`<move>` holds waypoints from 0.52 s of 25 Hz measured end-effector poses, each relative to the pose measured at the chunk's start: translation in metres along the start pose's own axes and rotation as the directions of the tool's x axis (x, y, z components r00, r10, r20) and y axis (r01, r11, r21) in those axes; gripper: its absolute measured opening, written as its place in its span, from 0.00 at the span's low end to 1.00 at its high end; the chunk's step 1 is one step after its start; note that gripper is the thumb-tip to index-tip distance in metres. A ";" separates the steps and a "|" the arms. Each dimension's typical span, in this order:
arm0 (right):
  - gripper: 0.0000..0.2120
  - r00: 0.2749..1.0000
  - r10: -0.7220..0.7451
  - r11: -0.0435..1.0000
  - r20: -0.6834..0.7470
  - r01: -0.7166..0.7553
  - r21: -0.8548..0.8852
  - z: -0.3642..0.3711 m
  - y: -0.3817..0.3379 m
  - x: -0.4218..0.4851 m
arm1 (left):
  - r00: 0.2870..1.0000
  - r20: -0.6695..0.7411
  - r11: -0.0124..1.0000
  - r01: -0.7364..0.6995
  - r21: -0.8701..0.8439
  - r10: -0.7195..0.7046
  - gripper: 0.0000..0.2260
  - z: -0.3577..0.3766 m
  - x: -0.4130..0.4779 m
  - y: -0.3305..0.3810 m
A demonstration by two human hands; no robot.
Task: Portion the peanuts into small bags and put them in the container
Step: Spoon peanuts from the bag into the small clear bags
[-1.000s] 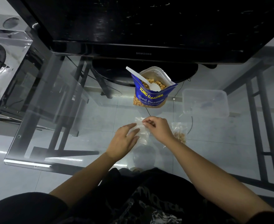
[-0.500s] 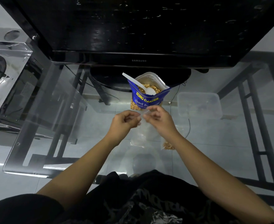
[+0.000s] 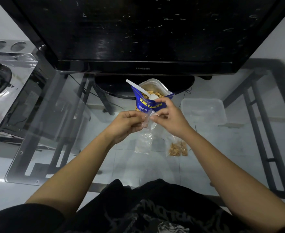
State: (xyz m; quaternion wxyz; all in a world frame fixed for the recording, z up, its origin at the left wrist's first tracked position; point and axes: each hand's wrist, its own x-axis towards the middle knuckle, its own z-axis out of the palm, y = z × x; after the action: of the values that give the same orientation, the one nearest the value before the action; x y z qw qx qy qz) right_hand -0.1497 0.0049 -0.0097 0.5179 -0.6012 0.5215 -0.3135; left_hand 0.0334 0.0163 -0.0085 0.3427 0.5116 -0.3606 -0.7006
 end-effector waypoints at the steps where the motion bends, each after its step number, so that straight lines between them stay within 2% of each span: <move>1: 0.24 1.000 -0.012 1.000 0.000 0.012 -0.019 -0.001 -0.002 0.000 | 1.000 -0.006 1.000 -0.006 -0.009 0.006 0.07 0.001 0.000 0.001; 7: 0.24 0.997 -0.078 0.993 -0.015 0.076 -0.095 -0.005 -0.008 -0.003 | 1.000 -0.021 0.999 -0.016 -0.035 0.015 0.11 0.007 -0.003 0.006; 9: 0.26 0.997 -0.081 0.989 -0.002 0.080 -0.122 -0.007 -0.008 -0.004 | 0.994 -0.079 0.996 -0.074 0.040 0.077 0.12 0.009 -0.003 0.010; 11: 0.32 0.999 -0.006 0.991 0.045 0.012 -0.135 -0.013 -0.005 -0.004 | 0.978 -0.132 0.980 -0.146 0.137 0.164 0.14 0.006 -0.002 0.013; 13: 0.34 0.994 0.059 0.985 0.089 -0.043 -0.168 -0.021 -0.002 -0.005 | 0.970 -0.130 0.957 -0.171 0.233 0.205 0.16 -0.002 -0.002 0.017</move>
State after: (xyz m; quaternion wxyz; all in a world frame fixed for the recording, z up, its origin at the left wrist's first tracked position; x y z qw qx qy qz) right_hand -0.1695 0.0037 -0.0014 0.4977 -0.6427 0.5363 -0.2272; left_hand 0.0373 0.0094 0.0065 0.3755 0.5620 -0.4557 -0.5792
